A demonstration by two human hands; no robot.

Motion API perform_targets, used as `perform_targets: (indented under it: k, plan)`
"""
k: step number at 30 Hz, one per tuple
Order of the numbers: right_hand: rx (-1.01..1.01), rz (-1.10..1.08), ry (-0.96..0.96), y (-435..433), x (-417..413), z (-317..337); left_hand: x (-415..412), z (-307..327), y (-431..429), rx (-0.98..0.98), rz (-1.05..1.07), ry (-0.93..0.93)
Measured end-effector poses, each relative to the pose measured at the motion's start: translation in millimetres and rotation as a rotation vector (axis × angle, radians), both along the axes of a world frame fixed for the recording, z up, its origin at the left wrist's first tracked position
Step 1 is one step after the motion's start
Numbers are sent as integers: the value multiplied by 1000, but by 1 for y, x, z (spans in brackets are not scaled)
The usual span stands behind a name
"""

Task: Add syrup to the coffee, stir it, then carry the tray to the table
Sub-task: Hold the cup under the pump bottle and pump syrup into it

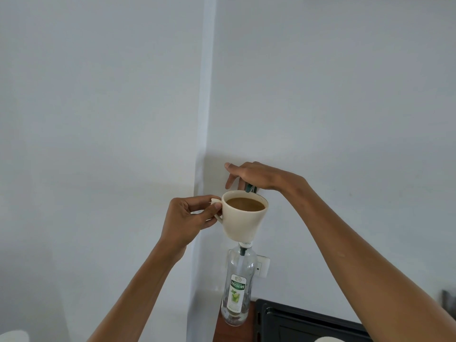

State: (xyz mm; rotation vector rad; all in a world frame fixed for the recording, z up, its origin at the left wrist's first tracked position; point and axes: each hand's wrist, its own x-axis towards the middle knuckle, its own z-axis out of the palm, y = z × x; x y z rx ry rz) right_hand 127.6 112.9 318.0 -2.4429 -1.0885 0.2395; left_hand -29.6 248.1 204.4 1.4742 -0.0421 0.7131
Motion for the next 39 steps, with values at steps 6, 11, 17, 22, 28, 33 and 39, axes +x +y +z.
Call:
perform_targets:
  k: [6, 11, 17, 22, 28, 33, 39]
  plan:
    - [-11, -3, 9, 1, 0, 0, -4, 1, 2, 10, 16, -9]
    - [19, 2, 2, 1, 1, -3, -4, 2, 3, -5, 24, -8]
    - [51, 4, -4, 0, 2, -7, -4, 0, 2, -9, 13, -8]
    - [60, -2, -6, -1, 2, -8, -2, -4, 1, -22, 28, 3]
    - [60, -5, -7, 1, 3, -9, 0, -3, 2, -26, 22, -1]
    - [77, -7, -7, 0, 4, -12, 0, -3, 2, -21, 20, -3]
    - [58, -15, 17, -1, 0, -7, -1, -5, 3, -17, 12, 10]
